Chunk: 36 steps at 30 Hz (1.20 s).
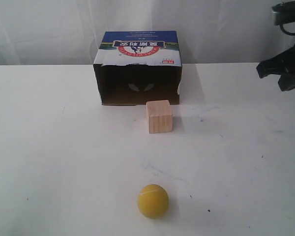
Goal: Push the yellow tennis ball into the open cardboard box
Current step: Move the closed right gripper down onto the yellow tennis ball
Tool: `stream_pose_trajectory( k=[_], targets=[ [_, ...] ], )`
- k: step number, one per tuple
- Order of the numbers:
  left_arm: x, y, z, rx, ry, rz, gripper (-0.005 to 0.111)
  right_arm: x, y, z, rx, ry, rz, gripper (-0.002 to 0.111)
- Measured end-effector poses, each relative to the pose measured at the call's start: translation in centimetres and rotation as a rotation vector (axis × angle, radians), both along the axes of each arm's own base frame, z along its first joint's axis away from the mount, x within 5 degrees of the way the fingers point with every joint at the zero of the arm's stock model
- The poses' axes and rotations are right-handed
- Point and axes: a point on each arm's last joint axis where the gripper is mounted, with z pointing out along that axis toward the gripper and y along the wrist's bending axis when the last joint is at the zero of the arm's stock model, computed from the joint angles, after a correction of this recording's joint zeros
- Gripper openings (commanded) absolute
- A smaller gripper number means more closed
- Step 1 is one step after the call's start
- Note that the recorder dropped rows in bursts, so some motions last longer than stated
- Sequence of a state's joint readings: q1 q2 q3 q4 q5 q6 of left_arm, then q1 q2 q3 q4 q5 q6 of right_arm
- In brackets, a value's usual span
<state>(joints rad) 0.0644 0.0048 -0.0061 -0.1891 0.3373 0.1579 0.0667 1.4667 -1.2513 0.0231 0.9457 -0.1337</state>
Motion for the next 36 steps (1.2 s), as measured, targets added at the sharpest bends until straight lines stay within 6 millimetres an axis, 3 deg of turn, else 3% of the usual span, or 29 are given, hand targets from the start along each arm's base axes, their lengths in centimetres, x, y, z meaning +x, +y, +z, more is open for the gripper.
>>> stream_pose_trajectory(
  k=[2, 3, 5, 8, 11, 14, 18, 24, 36],
  targets=[
    [0.0, 0.0, 0.0, 0.0, 0.0, 0.0, 0.0, -1.8, 0.9, 1.3, 0.014, -0.022, -0.003, 0.0],
    [0.0, 0.0, 0.0, 0.0, 0.0, 0.0, 0.0, -4.0, 1.9, 2.3, 0.037, -0.06, -0.002, 0.0],
    [0.0, 0.0, 0.0, 0.0, 0.0, 0.0, 0.0, -6.4, 3.1, 2.5, 0.073, -0.078, 0.021, 0.0],
    [0.0, 0.0, 0.0, 0.0, 0.0, 0.0, 0.0, -11.8, 7.0, -0.9, 0.234, 0.071, 0.139, 0.0],
    [0.0, 0.0, 0.0, 0.0, 0.0, 0.0, 0.0, -14.5, 10.1, -5.2, 0.329, 0.261, 0.229, 0.0],
    [0.0, 0.0, 0.0, 0.0, 0.0, 0.0, 0.0, -14.2, 12.6, -7.3, 0.362, 0.265, 0.263, 0.0],
    [0.0, 0.0, 0.0, 0.0, 0.0, 0.0, 0.0, -12.4, 14.3, -9.5, 0.355, 0.231, 0.25, 0.0],
    [0.0, 0.0, 0.0, 0.0, 0.0, 0.0, 0.0, -11.2, 15.3, -11.5, 0.349, 0.225, 0.272, 0.0],
    [0.0, 0.0, 0.0, 0.0, 0.0, 0.0, 0.0, -9.7, 16.2, -13.4, 0.367, 0.184, 0.257, 0.0]
  ],
)
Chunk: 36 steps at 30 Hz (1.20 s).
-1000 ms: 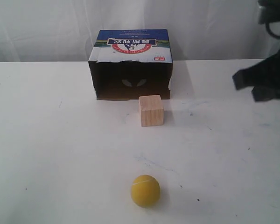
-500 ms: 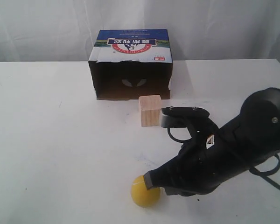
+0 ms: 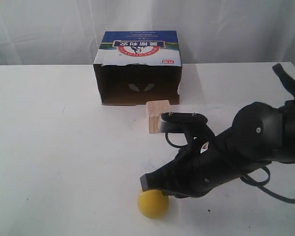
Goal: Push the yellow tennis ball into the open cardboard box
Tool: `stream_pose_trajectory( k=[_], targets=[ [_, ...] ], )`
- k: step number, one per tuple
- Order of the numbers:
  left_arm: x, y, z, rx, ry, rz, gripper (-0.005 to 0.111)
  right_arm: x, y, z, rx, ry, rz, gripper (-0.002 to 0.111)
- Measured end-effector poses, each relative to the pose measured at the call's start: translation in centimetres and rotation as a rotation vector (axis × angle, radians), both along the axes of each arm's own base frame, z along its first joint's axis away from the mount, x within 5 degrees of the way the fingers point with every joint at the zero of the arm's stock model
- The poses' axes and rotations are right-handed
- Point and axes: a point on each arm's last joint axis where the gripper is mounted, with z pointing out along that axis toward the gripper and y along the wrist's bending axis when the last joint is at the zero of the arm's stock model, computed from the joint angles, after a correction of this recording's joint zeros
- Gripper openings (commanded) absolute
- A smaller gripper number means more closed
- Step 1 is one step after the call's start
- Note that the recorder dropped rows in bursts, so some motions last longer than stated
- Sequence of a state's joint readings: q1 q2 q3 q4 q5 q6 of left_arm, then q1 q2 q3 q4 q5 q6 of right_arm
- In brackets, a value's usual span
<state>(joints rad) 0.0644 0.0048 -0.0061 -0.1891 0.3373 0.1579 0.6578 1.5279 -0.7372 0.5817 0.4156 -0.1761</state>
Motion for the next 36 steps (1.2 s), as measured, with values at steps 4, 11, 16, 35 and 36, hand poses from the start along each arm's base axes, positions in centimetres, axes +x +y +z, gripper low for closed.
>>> stream_pose_trajectory(
  k=[4, 11, 16, 35, 36],
  targets=[
    [0.0, 0.0, 0.0, 0.0, 0.0, 0.0, 0.0, 0.2, 0.1, -0.8, -0.014, 0.011, -0.001, 0.0],
    [0.0, 0.0, 0.0, 0.002, 0.0, 0.0, 0.0, 1.1, 0.8, -0.6, 0.01, -0.009, -0.002, 0.0],
    [0.0, 0.1, 0.0, 0.015, 0.001, 0.0, 0.0, 2.1, 1.6, -0.4, 0.021, -0.026, -0.001, 0.0],
    [0.0, 0.4, 0.0, 0.088, -0.005, 0.006, 0.0, 4.7, 5.2, 1.7, 0.052, -0.105, 0.098, 0.0],
    [0.0, 0.4, 0.0, 0.088, -0.005, 0.006, 0.0, 4.5, 5.1, 2.3, 0.056, -0.104, 0.112, 0.0]
  ],
)
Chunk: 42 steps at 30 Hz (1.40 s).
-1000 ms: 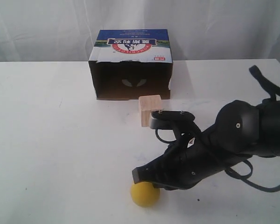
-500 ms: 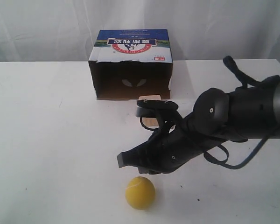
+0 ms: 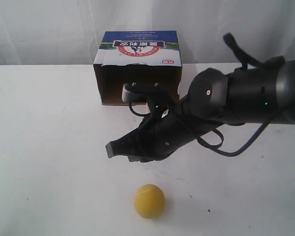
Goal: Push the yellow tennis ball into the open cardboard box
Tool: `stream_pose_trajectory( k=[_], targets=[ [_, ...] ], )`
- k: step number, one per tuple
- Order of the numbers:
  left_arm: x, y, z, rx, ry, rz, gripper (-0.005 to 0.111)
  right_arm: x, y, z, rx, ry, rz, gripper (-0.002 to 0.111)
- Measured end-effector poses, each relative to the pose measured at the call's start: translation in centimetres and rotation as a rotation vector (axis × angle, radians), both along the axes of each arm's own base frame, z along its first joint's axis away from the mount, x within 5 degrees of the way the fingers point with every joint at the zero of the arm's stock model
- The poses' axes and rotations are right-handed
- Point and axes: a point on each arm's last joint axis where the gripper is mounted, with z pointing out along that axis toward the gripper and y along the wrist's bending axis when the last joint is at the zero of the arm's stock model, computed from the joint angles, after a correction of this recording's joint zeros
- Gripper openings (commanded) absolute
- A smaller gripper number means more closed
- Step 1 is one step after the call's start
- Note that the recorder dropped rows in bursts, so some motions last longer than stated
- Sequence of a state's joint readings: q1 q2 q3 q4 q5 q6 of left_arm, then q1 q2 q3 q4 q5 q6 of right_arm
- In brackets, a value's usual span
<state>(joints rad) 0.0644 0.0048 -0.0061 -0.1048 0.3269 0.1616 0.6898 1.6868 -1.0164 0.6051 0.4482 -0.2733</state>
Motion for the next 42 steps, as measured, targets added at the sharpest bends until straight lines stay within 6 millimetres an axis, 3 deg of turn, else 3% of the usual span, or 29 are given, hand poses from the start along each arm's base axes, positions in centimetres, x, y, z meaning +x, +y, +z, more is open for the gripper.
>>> stream_pose_trajectory(
  k=[3, 6, 18, 31, 36, 42],
  targets=[
    [0.0, 0.0, 0.0, 0.0, 0.0, 0.0, 0.0, -1.1, -0.6, 0.7, -0.037, 0.055, 0.046, 0.0],
    [0.0, 0.0, 0.0, 0.0, 0.0, 0.0, 0.0, -1.8, -1.6, -0.4, -0.122, 0.09, 0.049, 0.0],
    [0.0, 0.0, 0.0, 0.0, 0.0, 0.0, 0.0, -2.3, -2.5, -1.6, -0.215, 0.124, 0.039, 0.0],
    [0.0, 0.0, 0.0, 0.003, -0.006, 0.001, 0.0, -0.5, -1.1, -3.1, -0.136, 0.095, -0.04, 0.0],
    [0.0, 0.0, 0.1, 0.005, -0.012, 0.002, 0.0, 0.3, -0.5, -2.7, -0.117, 0.074, -0.04, 0.0],
    [0.1, 0.1, 0.1, 0.007, -0.013, 0.003, 0.0, 1.7, 0.7, -0.7, -0.062, 0.003, -0.044, 0.0]
  ],
)
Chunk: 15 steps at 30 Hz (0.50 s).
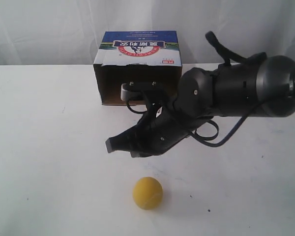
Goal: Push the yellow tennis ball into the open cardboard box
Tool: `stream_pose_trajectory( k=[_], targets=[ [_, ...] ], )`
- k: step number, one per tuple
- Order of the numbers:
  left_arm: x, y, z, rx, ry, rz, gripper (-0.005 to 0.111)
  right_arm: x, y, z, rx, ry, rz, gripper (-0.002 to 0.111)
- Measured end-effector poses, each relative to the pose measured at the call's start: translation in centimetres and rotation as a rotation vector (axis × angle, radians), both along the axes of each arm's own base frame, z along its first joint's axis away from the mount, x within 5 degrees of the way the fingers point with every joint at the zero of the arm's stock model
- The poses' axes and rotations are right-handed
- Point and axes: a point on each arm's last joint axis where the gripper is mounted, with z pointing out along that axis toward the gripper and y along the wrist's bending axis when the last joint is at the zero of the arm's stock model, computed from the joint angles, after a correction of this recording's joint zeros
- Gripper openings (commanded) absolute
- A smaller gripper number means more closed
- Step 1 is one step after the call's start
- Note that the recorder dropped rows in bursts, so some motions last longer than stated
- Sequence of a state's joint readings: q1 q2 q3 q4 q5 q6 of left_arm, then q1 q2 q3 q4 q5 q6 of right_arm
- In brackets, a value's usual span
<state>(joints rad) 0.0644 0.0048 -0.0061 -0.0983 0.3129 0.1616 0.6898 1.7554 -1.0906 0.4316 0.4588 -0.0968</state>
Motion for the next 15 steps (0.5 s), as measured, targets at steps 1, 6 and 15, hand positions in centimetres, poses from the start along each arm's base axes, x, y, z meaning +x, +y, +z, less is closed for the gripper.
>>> stream_pose_trajectory(
  k=[1, 6, 15],
  targets=[
    [0.0, 0.0, 0.0, 0.0, 0.0, 0.0, 0.0, 0.2, 0.1, 0.3, 0.007, -0.007, 0.001, 0.0],
    [0.0, 0.0, 0.0, 0.0, -0.002, 0.0, 0.0, -1.2, -0.4, 1.0, -0.044, 0.081, 0.064, 0.0],
    [0.0, 0.0, 0.0, 0.0, -0.002, 0.0, 0.0, -3.2, -2.5, 0.5, -0.126, 0.117, 0.075, 0.0]
  ],
)
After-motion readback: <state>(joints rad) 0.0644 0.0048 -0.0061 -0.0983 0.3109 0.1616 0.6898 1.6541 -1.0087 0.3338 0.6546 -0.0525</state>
